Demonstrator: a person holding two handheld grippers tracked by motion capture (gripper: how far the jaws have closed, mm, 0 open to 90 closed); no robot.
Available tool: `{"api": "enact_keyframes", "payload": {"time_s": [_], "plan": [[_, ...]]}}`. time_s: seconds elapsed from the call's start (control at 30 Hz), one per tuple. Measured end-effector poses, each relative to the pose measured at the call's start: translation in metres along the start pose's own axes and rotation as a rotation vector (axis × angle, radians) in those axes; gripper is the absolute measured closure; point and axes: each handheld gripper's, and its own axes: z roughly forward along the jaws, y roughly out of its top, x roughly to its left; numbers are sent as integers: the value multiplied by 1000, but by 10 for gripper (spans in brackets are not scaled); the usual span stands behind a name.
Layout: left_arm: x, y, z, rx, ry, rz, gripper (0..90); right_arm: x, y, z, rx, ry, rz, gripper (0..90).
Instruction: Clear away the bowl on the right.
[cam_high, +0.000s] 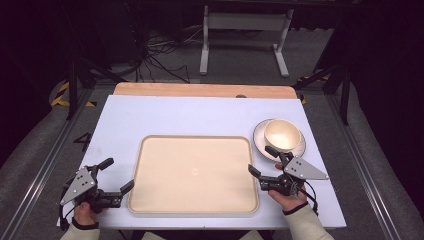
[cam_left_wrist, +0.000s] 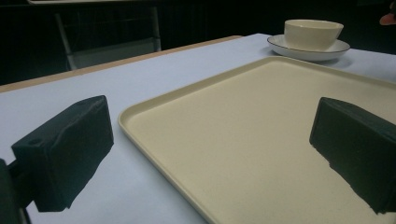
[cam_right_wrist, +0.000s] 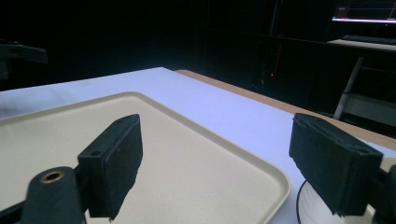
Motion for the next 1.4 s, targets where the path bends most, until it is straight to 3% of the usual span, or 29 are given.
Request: {"api": "enact_keyframes", "payload": {"time_s": [0.07, 0.17, 0.33, 0.57, 0.77, 0.9, 1.03, 1.3, 1.4], "plan": [[1, 0, 0, -7, 2, -14, 3, 1, 0, 0, 0, 6, 5, 185], [4, 1, 1, 3, 49, -44, 3, 0, 0, -1, 6, 13, 4, 197], [5, 3, -1, -32, 49, -59, 3, -4, 2, -5, 2, 14, 12, 200], [4, 8, -4, -69, 62, -53, 3, -6, 2, -6, 6, 21, 14, 207], [2, 11, 3, -14, 49, -16, 3, -5, 2, -6, 18, 39, 12, 227], [1, 14, 2, -30, 42, 1, 3, -4, 4, -3, 22, 44, 11, 232], [0, 13, 5, -18, 36, 19, 3, -2, 10, 0, 29, 42, -5, 240], [0, 16, 8, -29, 44, 26, 3, -14, 27, -1, -5, 27, -6, 259], [0, 15, 11, -32, 52, 20, 3, -21, 32, -4, 6, 26, -4, 256]]}}
